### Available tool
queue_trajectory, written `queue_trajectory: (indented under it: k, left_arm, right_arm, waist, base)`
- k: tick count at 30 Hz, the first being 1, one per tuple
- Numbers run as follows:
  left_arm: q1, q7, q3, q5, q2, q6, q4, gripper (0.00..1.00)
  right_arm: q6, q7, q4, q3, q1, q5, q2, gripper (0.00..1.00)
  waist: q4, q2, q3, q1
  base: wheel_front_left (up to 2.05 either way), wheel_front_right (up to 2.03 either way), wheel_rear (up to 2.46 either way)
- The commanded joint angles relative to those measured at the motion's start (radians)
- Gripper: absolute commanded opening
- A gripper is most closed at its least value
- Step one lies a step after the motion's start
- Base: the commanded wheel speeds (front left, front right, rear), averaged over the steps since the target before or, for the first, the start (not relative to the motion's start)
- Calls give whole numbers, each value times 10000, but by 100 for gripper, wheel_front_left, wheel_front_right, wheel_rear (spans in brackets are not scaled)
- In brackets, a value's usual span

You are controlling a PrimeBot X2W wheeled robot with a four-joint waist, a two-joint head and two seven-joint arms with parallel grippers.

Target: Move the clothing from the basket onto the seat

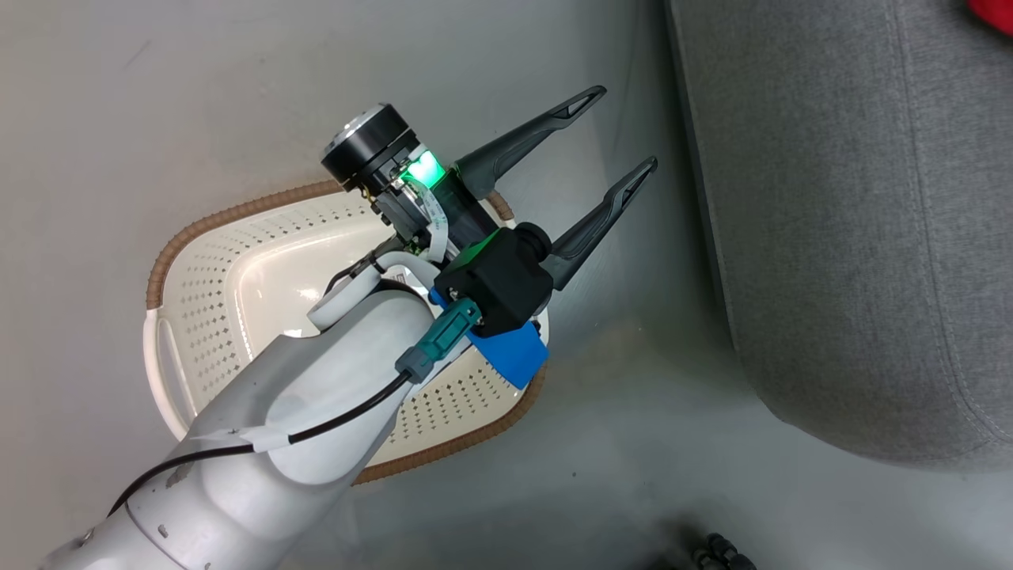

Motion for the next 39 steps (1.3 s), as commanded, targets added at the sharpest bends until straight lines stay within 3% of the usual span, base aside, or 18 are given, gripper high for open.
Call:
queue_trajectory:
  k: [1, 10, 11, 12, 24, 31, 39]
  left_arm:
    - [-248, -30, 1, 60, 39, 19, -18, 100]
    - [-337, -30, 4, -12, 14, 84, 49, 100]
    - [-307, -28, 33, -25, 24, 105, 54, 100]
    - [-259, -28, 63, -55, 27, 155, 39, 100]
    - [1008, -30, 691, -566, -97, 610, -218, 100]
    - [2348, -28, 1795, -959, -142, 1141, -571, 100]
    - [4027, -30, 3681, -1117, -112, 1649, -983, 100]
  right_arm:
    - [1, -8, 260, 27, 231, -40, 276, 0]
    - [1, -7, 1224, -124, 608, 72, 849, 0]
    - [1, -7, 1097, -251, 670, 42, 922, 24]
    - [1, -6, 1020, -331, 811, -13, 1034, 100]
    - [1, -6, -1326, -1453, 3794, -788, 1921, 100]
    - [1, -4, -3424, -852, 5471, -1187, 2666, 100]
    - [1, -6, -5016, 458, 6722, -1012, 3401, 100]
  waist:
    - [48, 0, 117, -2]
    - [220, 0, 120, -2]
    - [205, 0, 60, -2]
    - [181, 0, -11, -2]
    - [-39, 0, -2059, -2]
    - [329, 0, -3606, -2]
    - [1481, 0, -4943, -2]
  base:
    - [0, 0, 0]
    - [0, 0, 0]
    - [0, 0, 0]
    - [0, 0, 0]
    - [0, 0, 0]
    - [0, 0, 0]
    - [0, 0, 0]
